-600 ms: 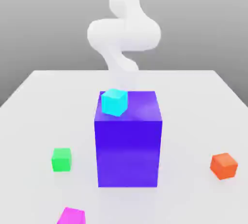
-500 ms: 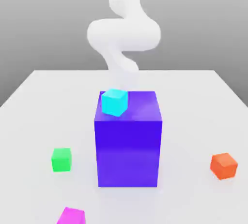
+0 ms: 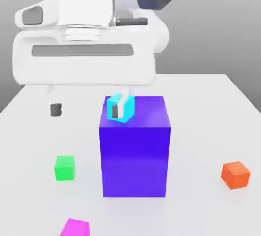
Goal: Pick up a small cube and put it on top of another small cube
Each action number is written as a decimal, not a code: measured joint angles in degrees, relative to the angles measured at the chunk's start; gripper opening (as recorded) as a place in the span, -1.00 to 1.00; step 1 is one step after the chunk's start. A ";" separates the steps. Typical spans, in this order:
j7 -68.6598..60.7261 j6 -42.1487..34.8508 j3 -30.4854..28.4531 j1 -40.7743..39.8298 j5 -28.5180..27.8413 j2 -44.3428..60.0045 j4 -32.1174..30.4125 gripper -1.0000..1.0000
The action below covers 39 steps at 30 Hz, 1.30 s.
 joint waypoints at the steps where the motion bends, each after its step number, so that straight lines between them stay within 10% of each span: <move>1: -0.18 0.65 -0.14 -0.37 0.24 2.08 -0.02 0.00; 15: -2.66 13.60 0.59 -4.44 3.57 31.16 1.56 0.00; 16: -2.81 14.41 0.81 -4.62 3.77 32.23 1.79 -1.00; 27: -1.61 8.70 -0.43 -3.73 2.13 24.91 0.17 -1.00; 39: -24.26 8.02 -6.33 -14.00 -4.42 0.74 -23.15 -1.00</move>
